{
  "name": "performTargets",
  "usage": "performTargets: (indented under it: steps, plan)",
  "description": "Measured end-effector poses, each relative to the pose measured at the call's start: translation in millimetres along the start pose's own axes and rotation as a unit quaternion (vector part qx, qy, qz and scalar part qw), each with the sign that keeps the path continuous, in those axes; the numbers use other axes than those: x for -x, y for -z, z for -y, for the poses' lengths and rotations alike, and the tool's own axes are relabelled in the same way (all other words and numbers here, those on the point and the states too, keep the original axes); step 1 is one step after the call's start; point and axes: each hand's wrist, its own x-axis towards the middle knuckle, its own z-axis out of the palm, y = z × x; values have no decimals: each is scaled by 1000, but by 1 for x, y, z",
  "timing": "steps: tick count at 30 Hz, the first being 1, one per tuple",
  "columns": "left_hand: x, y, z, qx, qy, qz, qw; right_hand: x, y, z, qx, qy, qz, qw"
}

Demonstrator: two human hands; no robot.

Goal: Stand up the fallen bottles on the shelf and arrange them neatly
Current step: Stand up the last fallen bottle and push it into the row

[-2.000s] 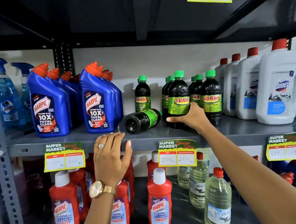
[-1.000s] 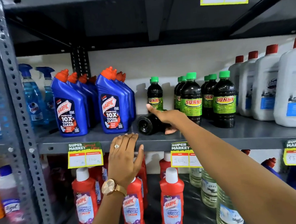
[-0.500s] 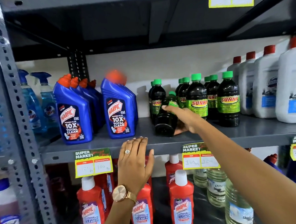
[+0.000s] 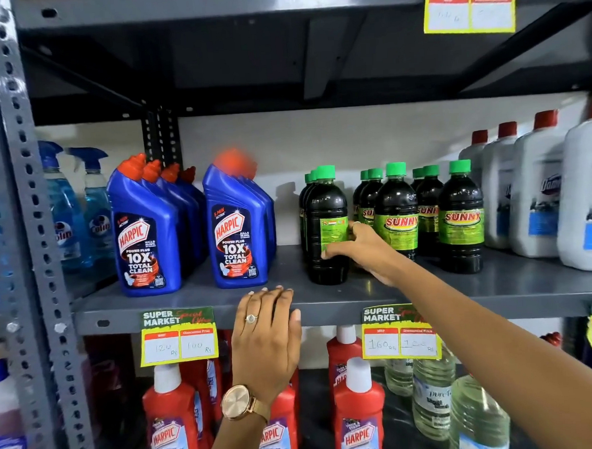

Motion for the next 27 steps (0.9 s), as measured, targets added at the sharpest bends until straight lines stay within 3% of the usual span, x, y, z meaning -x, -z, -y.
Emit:
performTargets:
  steps: [5,11,16,20,27]
  plan:
    - [-1,-2,-1,13,9,-7,1000,0,3,-3,89,49,-69,992]
    - [-1,-1,-2,30,17,-12,999,-4,14,-21,10,6,76,997]
    - [-1,-2,-4,35,28,-18,999,-6,6,-23,20,11,55,998]
    - [-1,0,-3,32,26,-8,999,-9,4,-25,8,6,99,995]
    - [-1,1,-5,43,40,3,998,-9,2,-25,8,17,70,997]
